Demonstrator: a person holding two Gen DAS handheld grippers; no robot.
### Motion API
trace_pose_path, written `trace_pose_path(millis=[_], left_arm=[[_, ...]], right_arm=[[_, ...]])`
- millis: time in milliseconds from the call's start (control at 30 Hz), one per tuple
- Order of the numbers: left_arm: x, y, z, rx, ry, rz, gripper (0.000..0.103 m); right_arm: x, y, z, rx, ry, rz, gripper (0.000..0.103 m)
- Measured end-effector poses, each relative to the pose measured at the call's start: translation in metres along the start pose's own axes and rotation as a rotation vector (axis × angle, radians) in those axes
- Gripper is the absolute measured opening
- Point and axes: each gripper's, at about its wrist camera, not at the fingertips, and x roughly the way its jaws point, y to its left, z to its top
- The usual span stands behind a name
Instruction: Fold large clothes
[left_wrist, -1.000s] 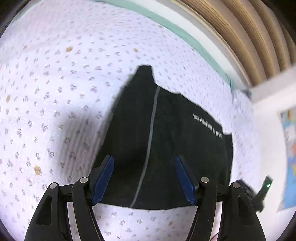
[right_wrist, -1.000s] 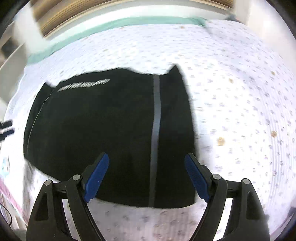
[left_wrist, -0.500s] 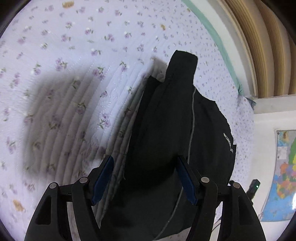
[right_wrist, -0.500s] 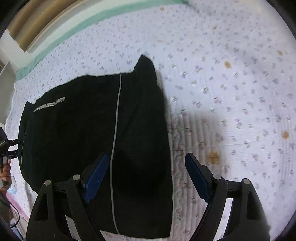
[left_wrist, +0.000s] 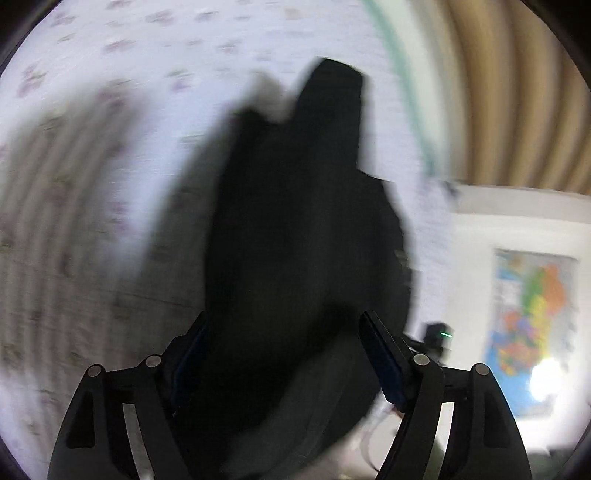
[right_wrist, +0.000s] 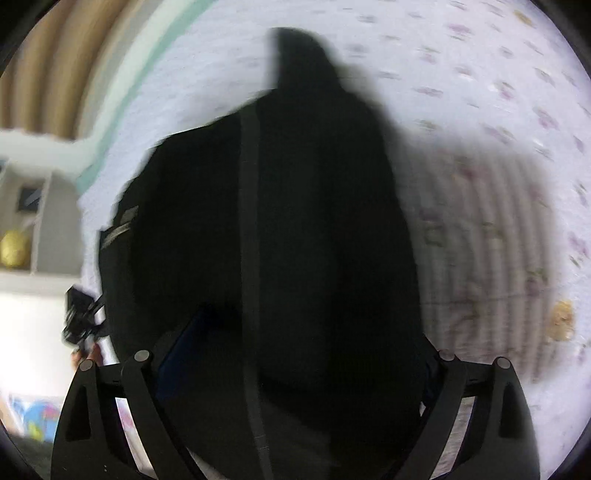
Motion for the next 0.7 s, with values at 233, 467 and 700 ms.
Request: trace_pose_path(millis=[233,467,700], left_arm=[[0.032,0.02,0.007,-0.058,0.065,0.036,0.08],[0.06,0.007,0.006,-0.034,0.049,0.103,0.076],[0.042,-0.062,-0.03,0.119,-0.053,0.094,0.046]], right_arm=[[0.03,0.006,0.002,-0.049,0.059,-0.026,0.097],[0.046,0.009,0.007,-0.013,0.028,0.015,0.094],[0.025,0.038,-0.005,-0.063,-0.038,-0.014,0.047]])
